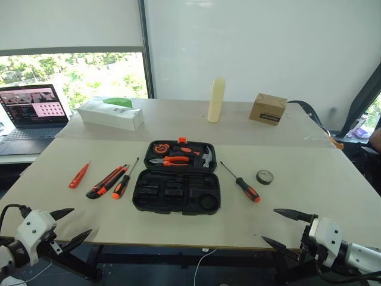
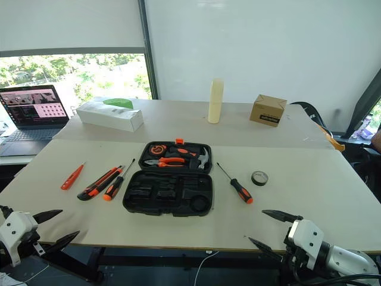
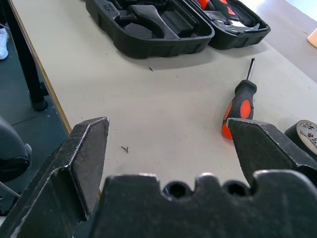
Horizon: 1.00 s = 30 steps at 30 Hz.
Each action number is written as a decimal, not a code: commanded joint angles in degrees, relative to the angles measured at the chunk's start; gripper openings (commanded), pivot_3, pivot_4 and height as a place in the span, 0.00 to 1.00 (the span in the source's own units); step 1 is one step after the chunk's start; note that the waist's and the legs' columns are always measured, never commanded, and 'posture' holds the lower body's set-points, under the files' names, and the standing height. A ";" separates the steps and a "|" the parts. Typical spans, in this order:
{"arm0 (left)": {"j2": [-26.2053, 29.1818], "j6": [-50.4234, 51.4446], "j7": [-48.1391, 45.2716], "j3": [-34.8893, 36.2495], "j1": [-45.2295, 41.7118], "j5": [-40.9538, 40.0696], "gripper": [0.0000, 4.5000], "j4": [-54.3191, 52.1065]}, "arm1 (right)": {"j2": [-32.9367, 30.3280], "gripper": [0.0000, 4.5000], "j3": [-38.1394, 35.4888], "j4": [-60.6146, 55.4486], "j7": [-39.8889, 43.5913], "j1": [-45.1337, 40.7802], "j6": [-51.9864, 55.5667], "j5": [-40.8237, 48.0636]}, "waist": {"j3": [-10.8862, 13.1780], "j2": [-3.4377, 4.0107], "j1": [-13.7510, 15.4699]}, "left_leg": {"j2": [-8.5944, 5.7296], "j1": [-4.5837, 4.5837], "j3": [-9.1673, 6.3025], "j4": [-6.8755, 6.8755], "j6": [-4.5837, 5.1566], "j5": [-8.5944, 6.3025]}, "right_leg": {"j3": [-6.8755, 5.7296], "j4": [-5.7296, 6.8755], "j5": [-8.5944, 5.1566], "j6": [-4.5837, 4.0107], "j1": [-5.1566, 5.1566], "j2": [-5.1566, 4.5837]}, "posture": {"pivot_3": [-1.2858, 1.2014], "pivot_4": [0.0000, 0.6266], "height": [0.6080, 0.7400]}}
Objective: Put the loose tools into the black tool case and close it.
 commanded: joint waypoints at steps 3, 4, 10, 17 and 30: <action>0.16 14.77 5.46 5.13 0.17 -6.19 1.00 -0.71 | 5.61 0.99 3.67 -10.02 -3.97 -9.24 3.65 8.63 | 0.05 -0.08 -0.66 | 0.06 0.03 -0.01 0.01 -0.03 0.02 | 0.00 0.06 0.02 -0.01 -0.01 0.06 | 0.52 0.24 1.00; 0.14 17.30 6.84 5.95 0.92 -6.18 1.00 -0.70 | 6.74 0.99 4.64 -11.93 -4.84 -10.96 4.92 9.60 | 0.07 -0.05 -1.08 | 0.12 0.06 0.01 0.01 -0.06 0.03 | 0.06 0.12 0.05 -0.01 -0.04 0.12 | 0.52 0.24 1.00; -2.69 30.56 11.61 10.65 4.97 -11.50 1.00 -5.52 | 8.88 0.99 7.37 -14.07 -4.53 -14.71 6.80 10.03 | 0.03 -0.30 -0.26 | 0.07 0.23 -0.01 0.01 -0.20 -0.16 | 0.01 0.55 -0.06 0.21 -0.08 0.02 | 0.52 0.24 1.00; 1.57 51.96 20.62 6.92 -8.75 -20.70 1.00 -15.39 | 7.93 0.99 7.49 -10.55 -1.72 -14.65 4.65 7.45 | 0.04 -0.38 1.78 | -0.01 0.19 -0.10 0.13 -0.33 -0.11 | -0.27 0.64 -0.32 -0.15 0.01 -0.07 | 0.52 0.24 1.00; -1.69 73.60 38.47 -12.96 -37.52 -14.71 1.00 -10.43 | 8.34 0.99 6.80 -11.18 -1.98 -14.03 4.59 6.67 | 0.15 -0.31 -0.25 | -0.03 0.63 -0.31 0.00 -0.67 -0.03 | -0.10 0.82 -0.17 0.00 0.31 0.31 | 0.52 0.24 1.00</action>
